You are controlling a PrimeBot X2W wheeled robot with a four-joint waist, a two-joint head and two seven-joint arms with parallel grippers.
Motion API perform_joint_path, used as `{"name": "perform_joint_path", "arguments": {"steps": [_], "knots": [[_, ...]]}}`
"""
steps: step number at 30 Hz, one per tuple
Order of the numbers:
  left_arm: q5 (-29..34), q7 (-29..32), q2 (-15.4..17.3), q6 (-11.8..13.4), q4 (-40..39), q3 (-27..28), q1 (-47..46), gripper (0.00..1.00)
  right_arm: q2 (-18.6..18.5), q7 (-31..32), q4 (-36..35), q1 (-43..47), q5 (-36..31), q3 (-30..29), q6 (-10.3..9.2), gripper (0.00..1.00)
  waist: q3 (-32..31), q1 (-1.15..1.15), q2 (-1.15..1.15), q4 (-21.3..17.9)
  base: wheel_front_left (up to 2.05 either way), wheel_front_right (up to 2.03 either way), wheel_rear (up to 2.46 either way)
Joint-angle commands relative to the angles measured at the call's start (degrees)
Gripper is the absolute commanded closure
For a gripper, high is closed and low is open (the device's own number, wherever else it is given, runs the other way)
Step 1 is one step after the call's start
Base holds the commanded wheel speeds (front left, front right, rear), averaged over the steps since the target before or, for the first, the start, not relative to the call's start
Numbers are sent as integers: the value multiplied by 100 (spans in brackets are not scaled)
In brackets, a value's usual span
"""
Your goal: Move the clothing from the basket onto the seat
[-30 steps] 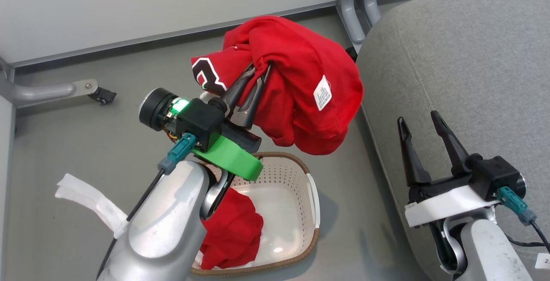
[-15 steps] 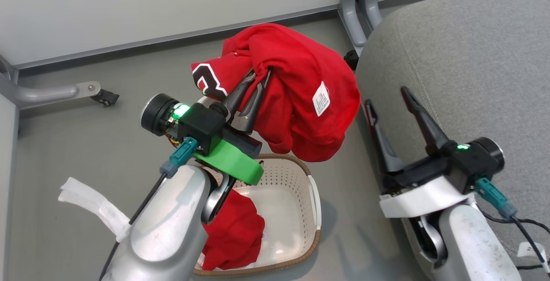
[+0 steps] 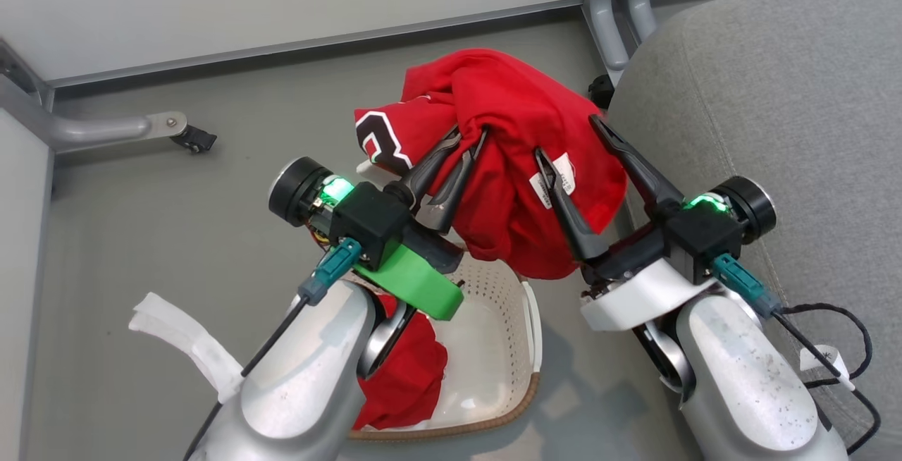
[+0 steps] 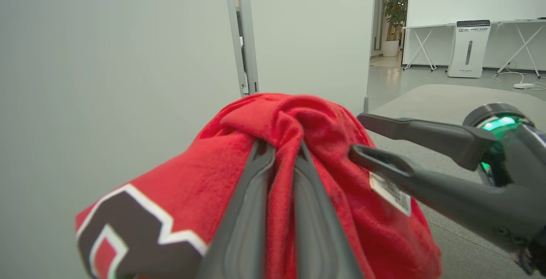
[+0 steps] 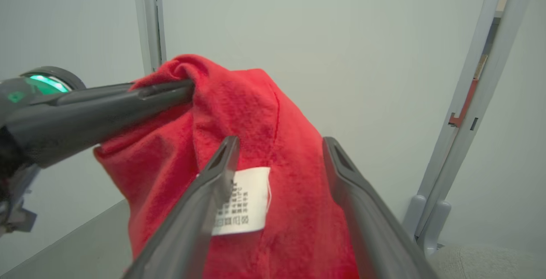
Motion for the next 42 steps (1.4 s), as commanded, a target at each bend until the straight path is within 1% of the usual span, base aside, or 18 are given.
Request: {"name": "perform_joint_path", "arguments": {"steps": [1, 6, 10, 13, 18, 27, 38, 42], "knots": [[-29, -5, -27, -23, -39, -40, -50, 100, -38, -28, 90, -95, -40, 15, -2, 0, 35, 0, 0, 45, 0, 0, 0], [-71, -4, -54, -23, -114, -325, -107, 100, -159, -28, 368, -305, -83, 119, -2, 0, 86, 0, 0, 103, 0, 0, 0], [-85, -5, -64, -23, -163, -509, -156, 100, -324, -21, 707, -471, 79, 340, -2, 0, 115, 0, 0, 126, 0, 0, 0], [-106, -5, -67, -23, -194, -637, -210, 100, -453, -21, 932, -655, 300, 579, -2, 0, 127, 0, 0, 151, 0, 0, 0], [-130, -5, -51, -23, -230, -853, -279, 100, -641, -21, 1108, -846, 655, 864, -2, 0, 133, 0, 0, 188, 0, 0, 0], [-187, -5, -13, -23, -254, -1007, -346, 100, -838, -21, 1137, -1040, 1040, 1148, -2, 0, 116, 0, 0, 275, 0, 0, 0], [-199, -4, 56, -24, -235, -944, -345, 100, -952, -22, 1001, -1091, 1105, 1029, -2, 0, 115, 0, 0, 342, 0, 0, 0], [-212, -4, 59, -24, -235, -1018, -316, 100, -996, -22, 1007, -1094, 1141, 994, -2, 0, 96, 0, 0, 343, 0, 0, 0]]}}
